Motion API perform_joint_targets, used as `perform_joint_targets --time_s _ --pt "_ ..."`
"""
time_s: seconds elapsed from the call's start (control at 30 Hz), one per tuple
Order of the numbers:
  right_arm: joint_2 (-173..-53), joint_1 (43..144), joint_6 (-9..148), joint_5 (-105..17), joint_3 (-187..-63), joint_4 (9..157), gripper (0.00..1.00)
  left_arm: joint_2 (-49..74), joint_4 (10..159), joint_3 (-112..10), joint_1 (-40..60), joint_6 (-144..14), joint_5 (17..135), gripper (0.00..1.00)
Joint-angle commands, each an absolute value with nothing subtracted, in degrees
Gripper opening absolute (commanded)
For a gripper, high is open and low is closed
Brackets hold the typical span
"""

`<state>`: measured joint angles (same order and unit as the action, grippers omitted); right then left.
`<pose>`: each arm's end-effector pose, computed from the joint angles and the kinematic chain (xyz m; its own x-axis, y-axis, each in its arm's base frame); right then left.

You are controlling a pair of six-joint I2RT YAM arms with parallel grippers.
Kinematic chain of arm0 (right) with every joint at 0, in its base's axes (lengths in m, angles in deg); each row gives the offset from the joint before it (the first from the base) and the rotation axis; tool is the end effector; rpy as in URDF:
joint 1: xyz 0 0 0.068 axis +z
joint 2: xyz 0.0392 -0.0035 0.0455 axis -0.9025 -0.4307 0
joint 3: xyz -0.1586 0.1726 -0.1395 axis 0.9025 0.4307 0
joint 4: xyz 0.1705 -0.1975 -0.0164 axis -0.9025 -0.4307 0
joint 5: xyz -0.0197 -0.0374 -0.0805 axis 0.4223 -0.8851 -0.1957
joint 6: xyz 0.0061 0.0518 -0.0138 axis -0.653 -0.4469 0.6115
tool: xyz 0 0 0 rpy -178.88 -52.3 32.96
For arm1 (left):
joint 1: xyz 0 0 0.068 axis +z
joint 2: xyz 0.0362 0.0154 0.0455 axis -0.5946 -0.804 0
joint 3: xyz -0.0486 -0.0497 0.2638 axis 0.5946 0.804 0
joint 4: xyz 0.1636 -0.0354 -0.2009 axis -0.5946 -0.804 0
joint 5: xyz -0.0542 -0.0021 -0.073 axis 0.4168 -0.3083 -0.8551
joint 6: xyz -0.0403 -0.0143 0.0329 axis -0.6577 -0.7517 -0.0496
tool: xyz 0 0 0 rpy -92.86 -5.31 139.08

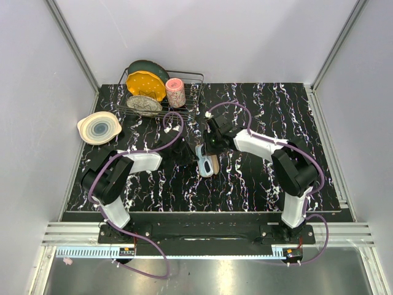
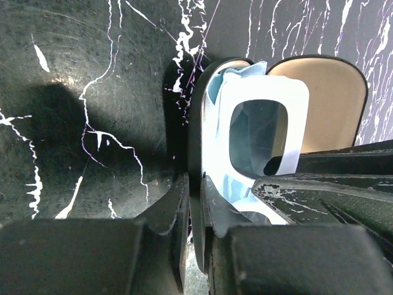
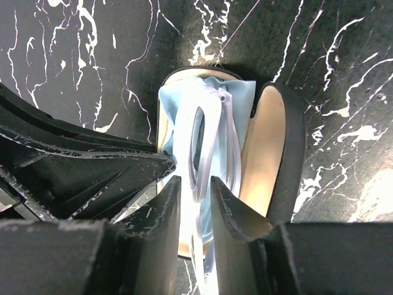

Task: Organize the sunglasses
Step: Place the sunglasses in the sunglasses case, then adjust the sunglasses in the sunglasses case.

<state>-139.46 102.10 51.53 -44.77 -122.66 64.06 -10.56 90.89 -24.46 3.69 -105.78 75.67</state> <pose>0.3144 0.2474 0.1882 -0.8602 -0.1324 -0.4925 -0.3270 0.8842 0.3335 0.2777 -0.1855 0.1403 -0.8541 -0.3786 -0.3567 -0.0764 0.7696 -0.6340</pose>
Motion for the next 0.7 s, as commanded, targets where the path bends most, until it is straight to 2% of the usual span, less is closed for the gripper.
perform_joint_targets --time_s 0.0,0.2,0.47,0.67 --pt "-135.7 102.0 54.7 -51.2 -122.1 61.9 0.31 -11.0 90.4 -26.1 3.4 -104.7 75.3 0.0" --pt "-135.1 102.1 55.4 -51.6 -122.4 60.9 0.34 -11.2 90.2 -26.3 3.4 -104.7 75.3 0.0" --pt "-136.8 102.1 56.0 -43.7 -122.1 59.9 0.38 -11.4 90.0 -26.6 3.5 -104.5 75.1 0.0" --pt "-138.3 102.3 56.3 -45.2 -122.9 57.9 0.41 -11.6 90.0 -26.5 3.4 -104.5 74.9 0.0"
